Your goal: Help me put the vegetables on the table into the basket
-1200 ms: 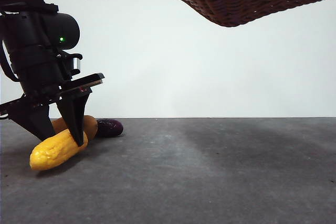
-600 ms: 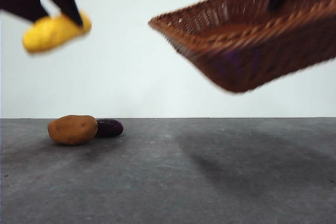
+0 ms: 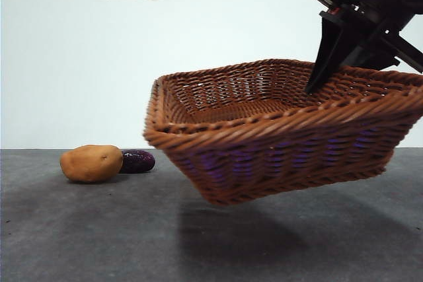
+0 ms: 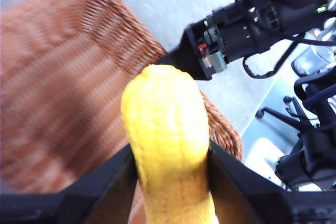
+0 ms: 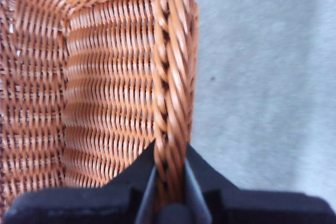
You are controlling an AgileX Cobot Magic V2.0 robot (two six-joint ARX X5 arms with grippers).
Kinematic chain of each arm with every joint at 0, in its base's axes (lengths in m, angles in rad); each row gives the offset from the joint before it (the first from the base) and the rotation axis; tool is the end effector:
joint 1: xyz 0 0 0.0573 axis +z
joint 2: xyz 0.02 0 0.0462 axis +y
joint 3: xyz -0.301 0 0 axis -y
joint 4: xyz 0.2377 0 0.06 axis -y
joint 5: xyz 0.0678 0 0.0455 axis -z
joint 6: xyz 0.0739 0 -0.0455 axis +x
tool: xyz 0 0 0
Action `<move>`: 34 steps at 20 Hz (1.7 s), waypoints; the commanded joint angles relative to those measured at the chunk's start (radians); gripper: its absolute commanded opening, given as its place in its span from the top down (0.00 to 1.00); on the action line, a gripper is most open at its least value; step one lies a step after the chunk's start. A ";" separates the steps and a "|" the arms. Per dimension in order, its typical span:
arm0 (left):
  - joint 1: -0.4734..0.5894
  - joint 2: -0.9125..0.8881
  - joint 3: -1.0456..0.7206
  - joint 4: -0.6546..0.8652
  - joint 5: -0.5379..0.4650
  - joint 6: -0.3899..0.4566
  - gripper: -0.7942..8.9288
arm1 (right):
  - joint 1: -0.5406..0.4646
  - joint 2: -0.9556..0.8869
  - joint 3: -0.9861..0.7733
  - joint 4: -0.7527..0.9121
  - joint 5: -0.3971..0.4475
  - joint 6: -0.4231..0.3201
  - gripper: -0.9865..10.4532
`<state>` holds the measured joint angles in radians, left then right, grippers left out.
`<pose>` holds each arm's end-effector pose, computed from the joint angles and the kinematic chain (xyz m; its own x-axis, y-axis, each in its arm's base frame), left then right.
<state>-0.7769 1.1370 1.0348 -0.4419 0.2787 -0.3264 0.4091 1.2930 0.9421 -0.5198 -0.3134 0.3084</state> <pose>0.1675 -0.1932 0.3402 0.3937 -0.7729 -0.4977 0.6791 0.6094 -0.4092 0.2389 0.1284 0.2620 0.4397 0.5267 -0.7275 -0.3212 0.8487 0.4202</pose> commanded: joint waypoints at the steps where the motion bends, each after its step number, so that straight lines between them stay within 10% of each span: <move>1: -0.028 0.109 -0.008 0.048 -0.027 -0.041 0.93 | 0.016 0.000 -0.005 0.036 -0.007 0.040 0.92; 9: -0.030 0.371 -0.008 0.156 -0.058 -0.171 0.92 | 0.016 0.000 -0.005 0.051 -0.008 0.053 0.92; 13: -0.029 0.370 -0.006 0.142 -0.012 -0.171 0.51 | 0.016 0.000 -0.005 0.055 -0.008 0.049 0.92; 19: -0.029 0.349 -0.004 0.129 0.016 -0.154 0.49 | 0.016 0.000 -0.005 0.040 -0.008 0.040 0.92; 28: 0.064 0.018 0.003 -0.010 -0.100 0.060 0.49 | 0.015 -0.002 -0.004 0.040 -0.001 0.034 0.92; 34: 0.294 -0.074 0.003 -0.255 -0.335 0.411 0.49 | 0.015 -0.002 0.030 0.028 -0.013 0.018 0.92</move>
<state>-0.4786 1.0618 1.0397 -0.7029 -0.0532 0.0029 0.4244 1.2930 0.9577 -0.5148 -0.3126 0.3248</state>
